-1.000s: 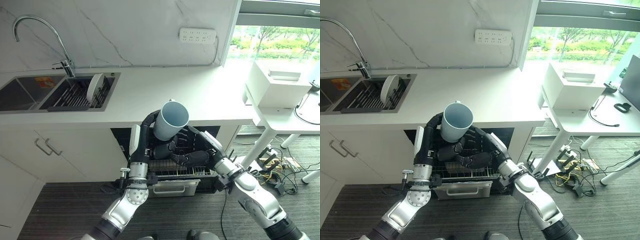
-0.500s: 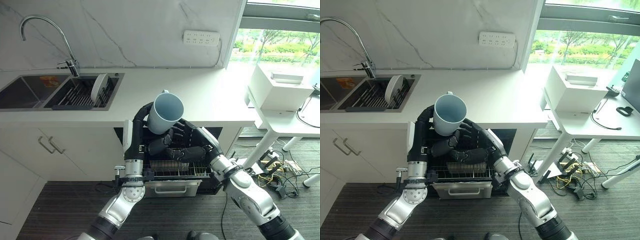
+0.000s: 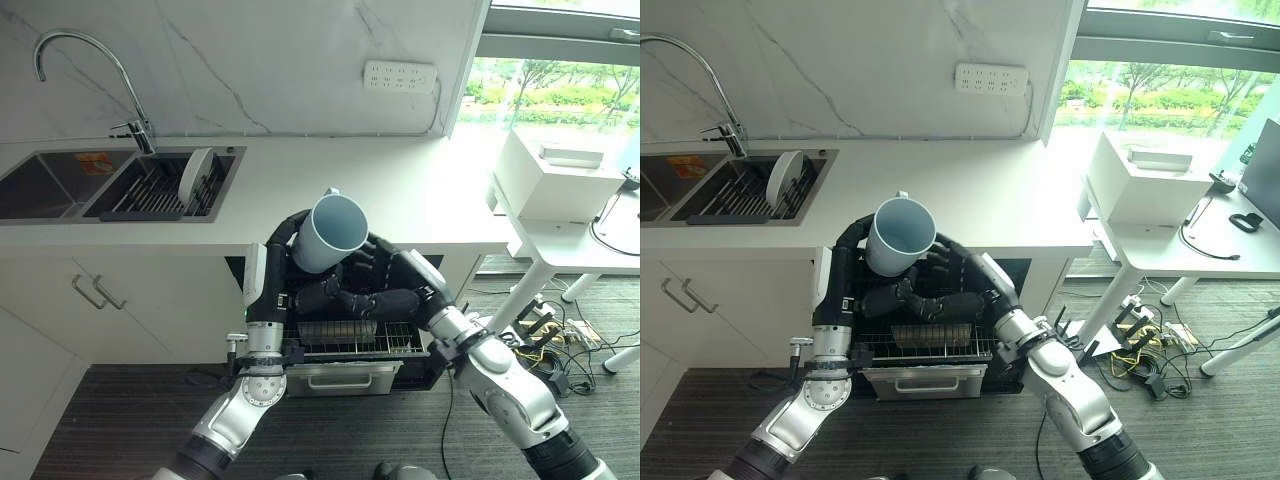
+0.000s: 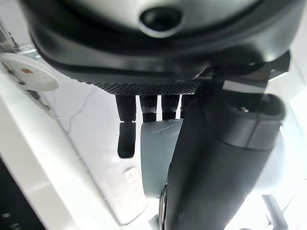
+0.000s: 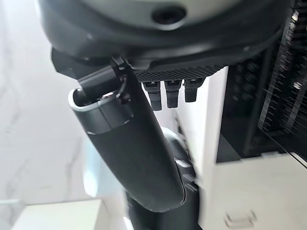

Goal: Place the dishes in the dishwasher.

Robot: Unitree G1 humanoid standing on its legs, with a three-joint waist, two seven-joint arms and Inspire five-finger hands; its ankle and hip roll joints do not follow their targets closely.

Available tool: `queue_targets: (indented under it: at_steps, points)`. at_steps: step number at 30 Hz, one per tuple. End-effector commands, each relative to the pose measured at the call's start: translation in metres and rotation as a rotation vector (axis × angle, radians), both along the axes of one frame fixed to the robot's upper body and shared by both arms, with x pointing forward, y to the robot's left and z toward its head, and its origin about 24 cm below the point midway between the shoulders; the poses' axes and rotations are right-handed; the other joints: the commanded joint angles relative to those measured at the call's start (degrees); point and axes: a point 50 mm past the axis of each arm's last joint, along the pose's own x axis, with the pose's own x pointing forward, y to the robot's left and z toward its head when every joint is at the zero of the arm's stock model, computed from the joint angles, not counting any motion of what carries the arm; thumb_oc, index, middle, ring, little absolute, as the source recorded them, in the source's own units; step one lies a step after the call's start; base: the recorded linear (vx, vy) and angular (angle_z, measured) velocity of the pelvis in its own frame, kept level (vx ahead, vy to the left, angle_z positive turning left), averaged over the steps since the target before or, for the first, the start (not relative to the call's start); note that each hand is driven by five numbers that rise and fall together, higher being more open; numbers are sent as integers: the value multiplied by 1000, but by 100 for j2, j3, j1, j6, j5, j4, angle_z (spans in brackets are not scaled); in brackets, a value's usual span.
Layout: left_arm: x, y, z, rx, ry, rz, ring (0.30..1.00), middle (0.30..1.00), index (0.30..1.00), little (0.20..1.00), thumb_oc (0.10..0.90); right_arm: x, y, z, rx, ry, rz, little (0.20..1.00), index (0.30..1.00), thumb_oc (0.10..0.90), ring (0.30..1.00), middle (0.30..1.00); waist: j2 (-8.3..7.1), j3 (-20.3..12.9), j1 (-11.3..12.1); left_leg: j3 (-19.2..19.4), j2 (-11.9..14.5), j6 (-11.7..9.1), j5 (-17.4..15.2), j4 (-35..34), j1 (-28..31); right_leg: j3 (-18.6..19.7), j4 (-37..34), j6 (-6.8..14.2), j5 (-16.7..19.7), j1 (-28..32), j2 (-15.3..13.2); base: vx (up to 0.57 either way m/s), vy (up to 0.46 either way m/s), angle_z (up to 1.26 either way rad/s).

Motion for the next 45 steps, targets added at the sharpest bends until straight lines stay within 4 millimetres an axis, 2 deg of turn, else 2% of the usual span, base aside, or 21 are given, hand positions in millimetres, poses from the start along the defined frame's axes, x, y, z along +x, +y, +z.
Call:
queue_targets:
  at_steps: [1, 10, 24, 45]
  points:
    - [4, -2, 37, -4, -213, -44, 300, 300, 300, 300, 400, -5, 1, 76, 130, -386, 30, 900, 900, 800, 900, 900, -102, -190, -39, -11, -126, 129, -1417, 461, 209, 15, -266, 488, -619, 541, 175, 0, -2, -3]
    - [3, 6, 31, 14, -202, -9, 300, 300, 300, 300, 400, -6, -9, 78, 138, -388, 12, 900, 900, 800, 900, 900, -101, -185, -62, -5, -106, 104, -1405, 461, 213, 25, -266, 480, -630, 552, 194, 0, 0, 0]
    - [6, -15, 43, -58, -237, -100, 300, 300, 300, 300, 400, -1, 17, 68, 182, -305, 94, 900, 900, 800, 900, 900, -74, -198, -39, -22, -98, 94, -1392, 461, 213, -15, -266, 472, -649, 569, 179, 0, 0, 0]
    - [3, -33, 48, -72, -229, -196, 300, 300, 300, 300, 400, -2, 37, 70, 245, -285, 178, 900, 900, 800, 900, 900, -86, -182, 5, -33, -96, 88, -1387, 461, 208, -47, -266, 477, -670, 578, 172, 0, 0, 0]
